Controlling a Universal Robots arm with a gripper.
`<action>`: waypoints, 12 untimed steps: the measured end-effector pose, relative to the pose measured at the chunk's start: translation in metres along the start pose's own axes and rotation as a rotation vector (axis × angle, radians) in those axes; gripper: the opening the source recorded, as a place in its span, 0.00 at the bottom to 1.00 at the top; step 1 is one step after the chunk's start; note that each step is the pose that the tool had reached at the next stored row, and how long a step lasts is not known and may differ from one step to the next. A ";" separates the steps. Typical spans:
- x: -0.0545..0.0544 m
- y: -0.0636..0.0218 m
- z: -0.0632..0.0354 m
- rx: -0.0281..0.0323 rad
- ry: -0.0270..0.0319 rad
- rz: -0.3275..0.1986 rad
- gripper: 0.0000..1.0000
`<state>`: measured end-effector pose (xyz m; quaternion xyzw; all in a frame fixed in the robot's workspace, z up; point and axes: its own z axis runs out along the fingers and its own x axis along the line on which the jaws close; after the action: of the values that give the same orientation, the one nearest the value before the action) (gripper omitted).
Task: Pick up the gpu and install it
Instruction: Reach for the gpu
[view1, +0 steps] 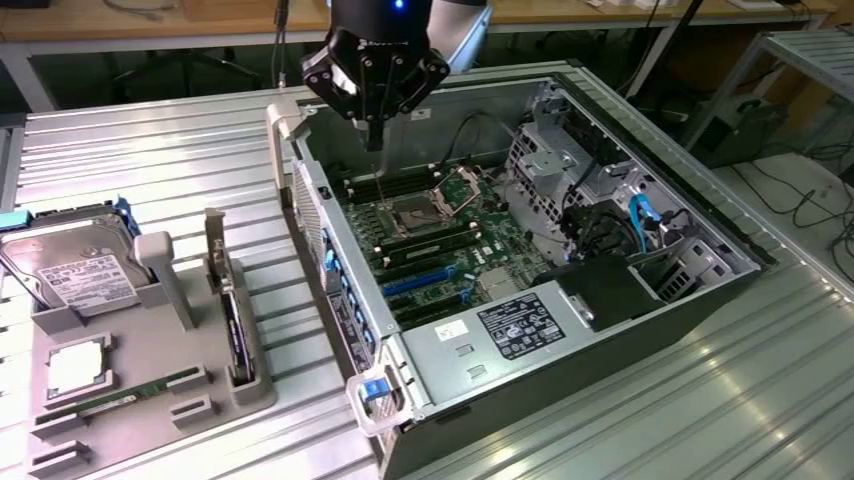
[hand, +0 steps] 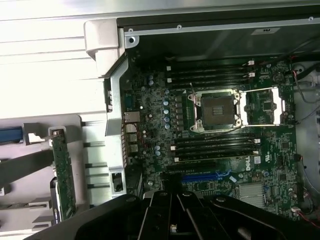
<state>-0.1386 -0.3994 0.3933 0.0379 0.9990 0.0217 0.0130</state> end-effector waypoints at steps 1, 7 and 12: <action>0.001 -0.0001 0.0000 0.0000 0.0000 0.000 0.11; 0.006 -0.0005 0.0000 0.0000 0.0005 0.000 0.11; 0.011 -0.0009 -0.0001 0.0001 0.0012 0.000 0.11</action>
<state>-0.1495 -0.3995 0.3931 0.0379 0.9990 0.0217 0.0124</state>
